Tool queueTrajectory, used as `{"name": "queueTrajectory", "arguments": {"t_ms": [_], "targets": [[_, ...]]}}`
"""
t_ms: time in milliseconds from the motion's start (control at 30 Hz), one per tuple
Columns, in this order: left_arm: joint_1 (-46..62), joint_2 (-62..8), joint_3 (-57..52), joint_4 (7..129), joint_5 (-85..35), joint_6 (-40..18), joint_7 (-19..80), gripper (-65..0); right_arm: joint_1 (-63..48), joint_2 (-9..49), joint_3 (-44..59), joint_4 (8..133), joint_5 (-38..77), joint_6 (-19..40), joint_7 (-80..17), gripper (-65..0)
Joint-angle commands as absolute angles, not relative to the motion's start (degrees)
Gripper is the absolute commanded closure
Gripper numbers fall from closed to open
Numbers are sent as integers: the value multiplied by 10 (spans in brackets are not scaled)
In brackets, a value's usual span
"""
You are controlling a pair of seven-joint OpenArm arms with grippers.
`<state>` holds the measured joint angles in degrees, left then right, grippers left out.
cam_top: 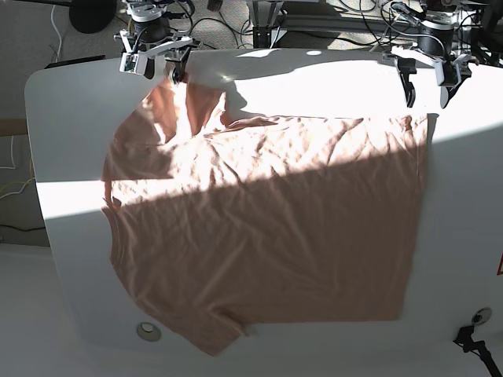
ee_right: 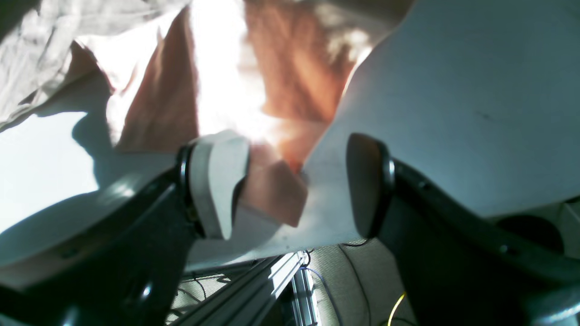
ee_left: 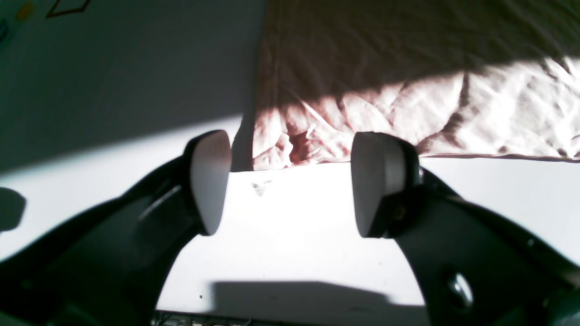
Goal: Fold the T-shirt properly
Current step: 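Lower both grippers toward the shoulder edges of the peach T-shirt, then close the right gripper on the shirt shoulder, move left gripper to other shoulder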
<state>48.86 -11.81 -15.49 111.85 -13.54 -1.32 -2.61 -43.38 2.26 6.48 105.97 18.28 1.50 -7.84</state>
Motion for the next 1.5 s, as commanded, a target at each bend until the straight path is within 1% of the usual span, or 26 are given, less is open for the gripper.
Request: {"name": "queueTrajectory", "arguments": {"t_ms": [0, 133, 600, 733, 1033, 1300, 1333, 1367, 1467], "targets": [[495, -122, -158, 1127, -134, -11, -42, -390, -433, 24, 59, 1062, 183, 19, -67, -367], [495, -122, -158, 1127, -134, -11, -42, -390, -431, 24, 38, 1054, 183, 19, -67, -367], [495, -122, -158, 1127, -134, -11, -42, -390, -424, 24, 29, 1046, 183, 19, -67, -367], [495, -122, -158, 1127, -134, -11, -42, -390, -423, 24, 29, 1045, 183, 19, -87, -367], [495, -122, -158, 1127, -134, -11, -42, -390, -426, 24, -29, 1045, 183, 16, -89, -367], [495, -122, -159, 1127, -134, -11, -42, -390, -422, 27, -27, 1045, 183, 14, -89, -365], [495, -122, -159, 1127, -134, -11, -42, -390, -422, 27, -27, 1045, 183, 14, -89, -362], [495, -122, -159, 1127, -134, -11, -42, -390, -416, 27, -27, 1045, 183, 14, -89, -344], [495, -122, -159, 1127, -134, -11, -42, -390, -410, 28, -27, 1036, 182, 14, -89, -263]]}}
